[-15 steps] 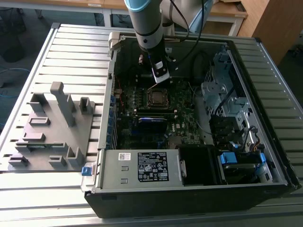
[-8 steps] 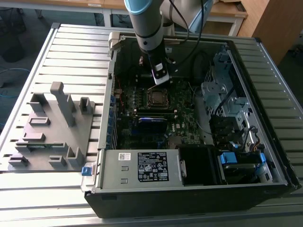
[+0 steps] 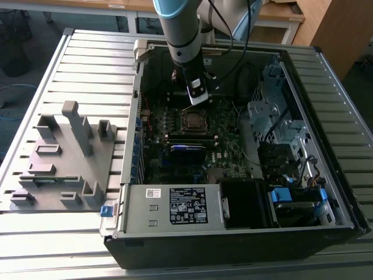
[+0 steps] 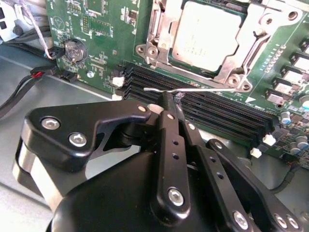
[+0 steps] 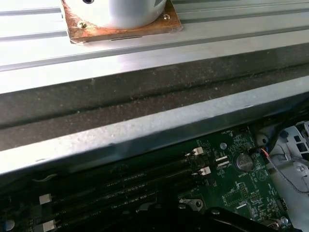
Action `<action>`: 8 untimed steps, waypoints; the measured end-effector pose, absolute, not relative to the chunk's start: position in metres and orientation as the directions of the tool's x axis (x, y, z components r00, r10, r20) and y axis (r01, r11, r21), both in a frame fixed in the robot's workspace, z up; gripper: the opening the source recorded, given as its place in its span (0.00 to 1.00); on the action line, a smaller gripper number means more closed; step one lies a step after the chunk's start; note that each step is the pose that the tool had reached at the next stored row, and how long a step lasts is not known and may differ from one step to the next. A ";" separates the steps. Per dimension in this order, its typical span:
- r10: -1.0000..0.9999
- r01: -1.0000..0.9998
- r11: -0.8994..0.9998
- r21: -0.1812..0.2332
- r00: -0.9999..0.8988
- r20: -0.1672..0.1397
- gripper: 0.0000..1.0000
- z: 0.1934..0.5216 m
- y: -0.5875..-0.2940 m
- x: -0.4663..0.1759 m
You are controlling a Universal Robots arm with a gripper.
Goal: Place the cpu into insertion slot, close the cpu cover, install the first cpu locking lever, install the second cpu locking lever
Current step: 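Install the first cpu locking lever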
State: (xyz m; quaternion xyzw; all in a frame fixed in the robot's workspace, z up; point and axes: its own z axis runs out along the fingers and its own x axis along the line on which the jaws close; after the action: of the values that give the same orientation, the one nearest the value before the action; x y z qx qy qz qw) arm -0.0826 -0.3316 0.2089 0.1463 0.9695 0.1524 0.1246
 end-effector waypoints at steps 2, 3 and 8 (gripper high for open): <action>0.323 0.247 0.911 0.331 -0.926 -0.197 0.10 0.208 -0.332 -0.082; 0.324 0.248 0.911 0.330 -0.925 -0.197 0.10 0.208 -0.332 -0.081; 0.331 0.256 0.909 0.329 -0.922 -0.198 0.10 0.207 -0.332 -0.080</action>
State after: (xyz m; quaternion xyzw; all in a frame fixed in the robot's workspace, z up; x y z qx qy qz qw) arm -0.0797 -0.3317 0.2065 0.1516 0.9689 0.1499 0.1256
